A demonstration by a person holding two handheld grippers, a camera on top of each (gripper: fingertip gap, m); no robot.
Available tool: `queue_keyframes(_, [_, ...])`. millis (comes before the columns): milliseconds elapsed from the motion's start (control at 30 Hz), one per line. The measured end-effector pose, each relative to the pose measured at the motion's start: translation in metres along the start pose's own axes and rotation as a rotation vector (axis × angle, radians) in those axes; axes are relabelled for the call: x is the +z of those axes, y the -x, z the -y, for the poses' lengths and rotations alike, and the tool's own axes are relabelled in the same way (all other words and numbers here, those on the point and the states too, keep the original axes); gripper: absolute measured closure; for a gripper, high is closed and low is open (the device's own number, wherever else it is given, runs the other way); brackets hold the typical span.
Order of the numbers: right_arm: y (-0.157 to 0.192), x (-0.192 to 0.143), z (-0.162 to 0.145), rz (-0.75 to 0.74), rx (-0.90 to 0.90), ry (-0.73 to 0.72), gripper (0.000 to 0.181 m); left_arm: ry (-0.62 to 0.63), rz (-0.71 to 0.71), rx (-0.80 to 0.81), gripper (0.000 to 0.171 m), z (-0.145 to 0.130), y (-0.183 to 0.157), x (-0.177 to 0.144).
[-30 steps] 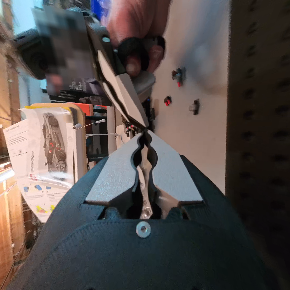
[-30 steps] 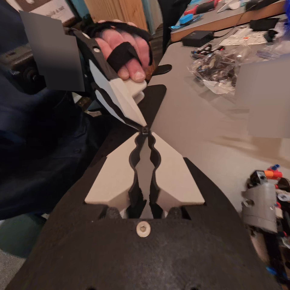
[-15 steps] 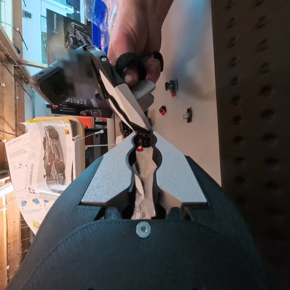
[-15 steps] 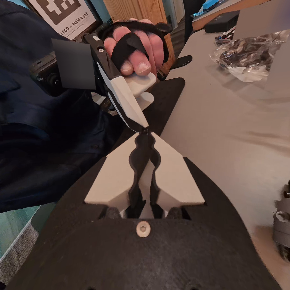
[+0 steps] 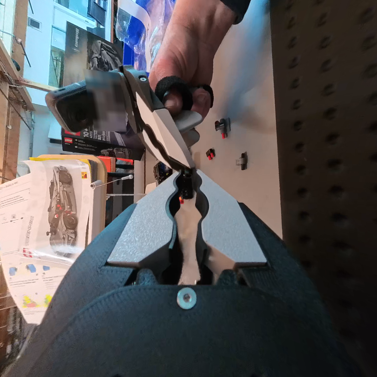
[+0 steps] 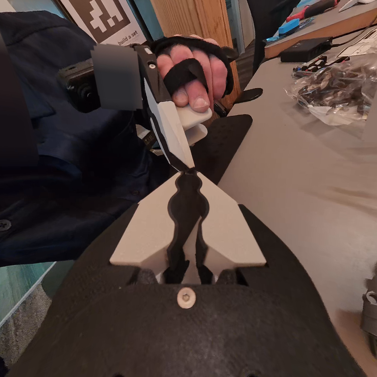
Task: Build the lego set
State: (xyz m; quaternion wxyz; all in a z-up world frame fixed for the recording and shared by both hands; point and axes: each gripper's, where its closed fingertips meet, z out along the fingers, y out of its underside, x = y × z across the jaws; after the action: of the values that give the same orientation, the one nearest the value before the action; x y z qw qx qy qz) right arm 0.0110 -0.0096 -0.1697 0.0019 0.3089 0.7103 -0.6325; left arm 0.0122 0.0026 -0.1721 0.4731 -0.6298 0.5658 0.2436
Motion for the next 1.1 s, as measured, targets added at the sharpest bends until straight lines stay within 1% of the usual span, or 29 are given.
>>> queue_keyframes(100, [0.003, 0.001, -0.001, 0.004, -0.03, 0.012, 0.176, -0.043, -0.04, -0.061, 0.165, 0.002, -0.001, -0.001])
queue_keyframes(233, [0.009, 0.005, -0.008, -0.023, -0.134, 0.086, 0.176, -0.125, -0.143, -0.153, 0.164, 0.009, -0.009, -0.004])
queue_keyframes(300, [0.012, 0.006, -0.01, -0.007, -0.145, 0.095, 0.176, -0.182, -0.202, -0.208, 0.164, 0.013, -0.011, -0.006])
queue_keyframes(433, [0.015, 0.005, -0.01, 0.012, -0.153, 0.093, 0.176, -0.256, -0.266, -0.291, 0.164, 0.017, -0.012, -0.006])
queue_keyframes(533, [0.014, 0.006, -0.012, 0.016, -0.128, 0.099, 0.176, -0.27, -0.292, -0.324, 0.164, 0.016, -0.013, -0.006])
queue_keyframes(600, [0.01, 0.007, -0.012, 0.026, -0.053, 0.084, 0.176, -0.226, -0.247, -0.274, 0.164, 0.011, -0.013, -0.005])
queue_keyframes(667, [0.005, 0.012, -0.017, 0.031, 0.001, 0.094, 0.175, -0.165, -0.246, -0.235, 0.164, 0.006, -0.019, -0.004])
queue_keyframes(733, [-0.005, 0.013, -0.014, -0.035, -0.008, 0.083, 0.17, -0.11, -0.216, -0.211, 0.165, -0.004, -0.02, -0.004])
queue_keyframes(767, [-0.009, 0.011, -0.01, -0.062, -0.013, 0.063, 0.161, -0.108, -0.209, -0.231, 0.165, -0.007, -0.019, -0.007])
queue_keyframes(833, [-0.015, 0.001, 0.001, -0.114, -0.028, 0.003, 0.16, -0.086, -0.167, -0.289, 0.165, -0.02, -0.008, -0.015])
queue_keyframes(900, [-0.018, -0.009, 0.01, -0.15, -0.038, -0.043, 0.161, -0.012, -0.091, -0.331, 0.164, -0.046, 0.011, -0.027])
queue_keyframes(933, [-0.019, -0.011, 0.012, -0.162, -0.04, -0.052, 0.162, 0.045, -0.047, -0.345, 0.165, -0.065, 0.022, -0.035])
queue_keyframes(967, [-0.02, -0.013, 0.012, -0.172, -0.04, -0.052, 0.162, 0.082, -0.017, -0.366, 0.165, -0.082, 0.033, -0.046])
queue_keyframes(1033, [-0.025, -0.011, 0.007, -0.189, -0.026, -0.026, 0.162, 0.127, -0.014, -0.472, 0.165, -0.108, 0.046, -0.062])
queue_keyframes(1100, [-0.027, -0.007, 0.002, -0.193, -0.025, 0.0, 0.163, 0.23, 0.08, -0.479, 0.165, -0.142, 0.065, -0.07])
